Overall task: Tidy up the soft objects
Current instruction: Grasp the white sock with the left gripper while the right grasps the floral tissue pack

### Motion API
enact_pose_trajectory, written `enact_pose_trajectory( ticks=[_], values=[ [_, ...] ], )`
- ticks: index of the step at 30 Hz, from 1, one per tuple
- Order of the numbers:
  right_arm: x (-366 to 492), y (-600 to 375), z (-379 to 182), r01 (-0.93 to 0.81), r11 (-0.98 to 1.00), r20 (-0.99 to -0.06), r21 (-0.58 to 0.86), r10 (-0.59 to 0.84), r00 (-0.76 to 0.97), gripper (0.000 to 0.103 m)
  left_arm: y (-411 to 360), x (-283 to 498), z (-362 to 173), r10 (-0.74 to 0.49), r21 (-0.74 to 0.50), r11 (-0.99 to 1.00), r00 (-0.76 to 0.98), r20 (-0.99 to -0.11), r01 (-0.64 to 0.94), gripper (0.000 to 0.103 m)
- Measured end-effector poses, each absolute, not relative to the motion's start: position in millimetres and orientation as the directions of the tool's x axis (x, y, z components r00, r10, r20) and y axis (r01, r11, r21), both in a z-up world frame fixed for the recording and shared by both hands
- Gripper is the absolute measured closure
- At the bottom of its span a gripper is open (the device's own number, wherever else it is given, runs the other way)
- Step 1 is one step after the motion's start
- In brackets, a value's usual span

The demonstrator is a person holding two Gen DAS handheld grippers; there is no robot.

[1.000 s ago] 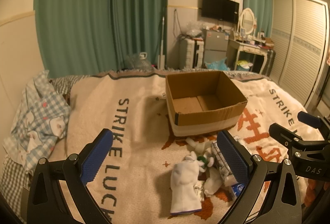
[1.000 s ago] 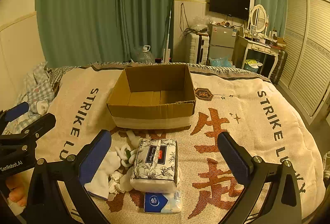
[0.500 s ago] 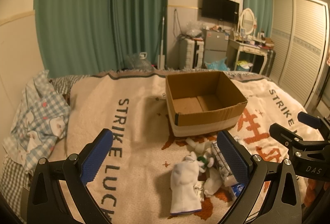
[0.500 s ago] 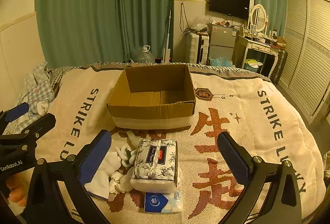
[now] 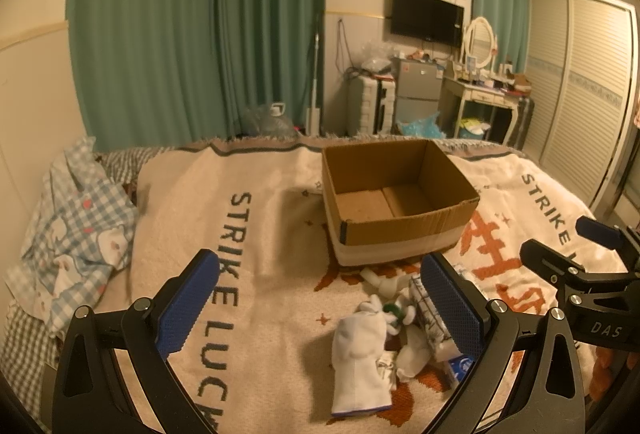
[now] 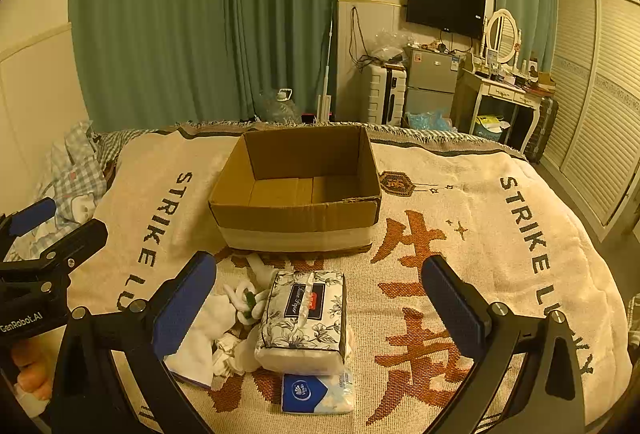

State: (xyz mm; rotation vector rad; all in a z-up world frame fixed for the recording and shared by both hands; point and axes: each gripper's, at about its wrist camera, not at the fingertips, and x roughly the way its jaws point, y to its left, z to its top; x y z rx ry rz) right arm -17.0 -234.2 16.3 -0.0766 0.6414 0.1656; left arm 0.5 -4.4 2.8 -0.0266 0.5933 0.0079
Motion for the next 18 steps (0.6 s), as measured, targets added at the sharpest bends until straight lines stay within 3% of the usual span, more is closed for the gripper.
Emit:
enact_pose_trajectory(
  ticks=[9, 18],
  values=[
    [-16.0, -233.3, 14.2, -0.182, 0.983, -0.609, -0.017, 0.134, 0.782, 0.000, -2.3, 1.9, 0.1, 0.002, -0.021, 1.000, 0.824, -0.566, -0.016, 0.000],
    [7.4, -231.2, -31.6, -0.189, 0.982, -0.727, -0.012, 0.121, 0.676, 0.000, -8.5, 30.5, -60.1, 0.037, 0.015, 0.999, 0.720, -0.693, -0.037, 0.001]
  ],
)
